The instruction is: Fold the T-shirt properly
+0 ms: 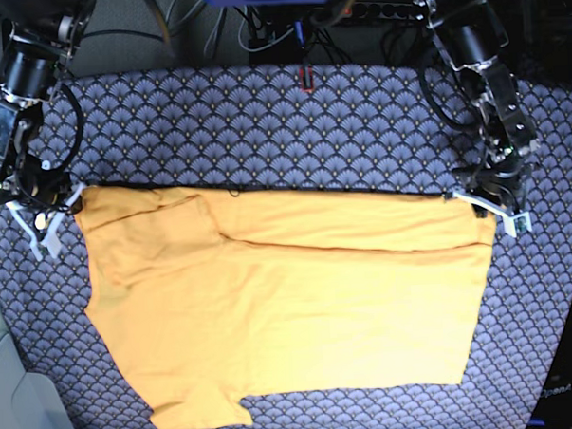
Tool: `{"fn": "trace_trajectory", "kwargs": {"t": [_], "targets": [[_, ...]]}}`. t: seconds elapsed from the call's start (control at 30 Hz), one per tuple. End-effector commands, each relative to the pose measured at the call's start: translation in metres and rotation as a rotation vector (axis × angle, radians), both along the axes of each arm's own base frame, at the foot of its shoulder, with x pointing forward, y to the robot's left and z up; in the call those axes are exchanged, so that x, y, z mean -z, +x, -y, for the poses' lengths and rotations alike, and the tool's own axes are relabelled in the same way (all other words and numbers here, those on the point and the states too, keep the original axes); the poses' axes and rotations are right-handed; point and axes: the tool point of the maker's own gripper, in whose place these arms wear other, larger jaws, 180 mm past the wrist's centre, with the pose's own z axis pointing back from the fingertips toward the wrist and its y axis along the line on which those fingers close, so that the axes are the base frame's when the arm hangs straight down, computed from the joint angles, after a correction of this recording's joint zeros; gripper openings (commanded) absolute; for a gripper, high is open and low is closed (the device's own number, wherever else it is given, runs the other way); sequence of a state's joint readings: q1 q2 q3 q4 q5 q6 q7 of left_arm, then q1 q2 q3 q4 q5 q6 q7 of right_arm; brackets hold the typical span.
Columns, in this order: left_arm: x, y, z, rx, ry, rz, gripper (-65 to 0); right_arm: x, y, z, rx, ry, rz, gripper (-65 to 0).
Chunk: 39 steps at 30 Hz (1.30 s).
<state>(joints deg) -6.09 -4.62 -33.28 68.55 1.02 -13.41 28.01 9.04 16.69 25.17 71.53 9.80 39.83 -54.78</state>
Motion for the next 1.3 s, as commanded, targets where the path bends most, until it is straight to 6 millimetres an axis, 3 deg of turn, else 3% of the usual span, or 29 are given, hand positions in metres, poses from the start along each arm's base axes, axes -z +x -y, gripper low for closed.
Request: {"fn": "trace_trajectory", "kwargs": {"t": [0.0, 0.1, 0.27, 0.47, 0.63, 0.9, 1.07, 1.27], "targets": [[-0.011, 0.007, -0.007, -0.005, 0.019, 0.025, -56.7, -0.011, 0.007, 0.010, -0.001, -0.029, 0.021, -65.0], [-0.012, 0.007, -0.007, -0.005, 0.021, 0.021, -65.0, -0.011, 0.007, 0.010, -0.001, -0.030, 0.020, -65.0], [-0.022, 0.008, -0.009, -0.003, 0.038, 0.043, -65.0, -0.035, 0.011, 0.013, -0.018, -0.091, 0.064, -65.0], [-0.041, -0.014, -0.013, 0.012, 0.092, 0.008, -65.0, -0.053, -0.001, 0.015, -0.042, -0.167, 0.077, -65.0], [-0.054, -0.031, -0.015, 0.020, 0.139, 0.011, -65.0, -0.048, -0.022, 0.013, -0.059, -0.190, 0.053, -65.0], [-0.042, -0.074, -0.010, 0.032, 0.164, -0.047, -65.0, -0.044, -0.062, 0.012, -0.086, -0.238, 0.016, -65.0], [-0.037, -0.113, -0.010, -0.023, 0.153, -0.080, -65.0, -0.045, -0.087, 0.014, -0.077, -0.261, 0.004, -65.0], [-0.031, -0.136, -0.014, -0.032, 0.166, -0.117, -65.0, -0.035, -0.107, -0.003, -0.092, -0.193, 0.029, -65.0]]}}
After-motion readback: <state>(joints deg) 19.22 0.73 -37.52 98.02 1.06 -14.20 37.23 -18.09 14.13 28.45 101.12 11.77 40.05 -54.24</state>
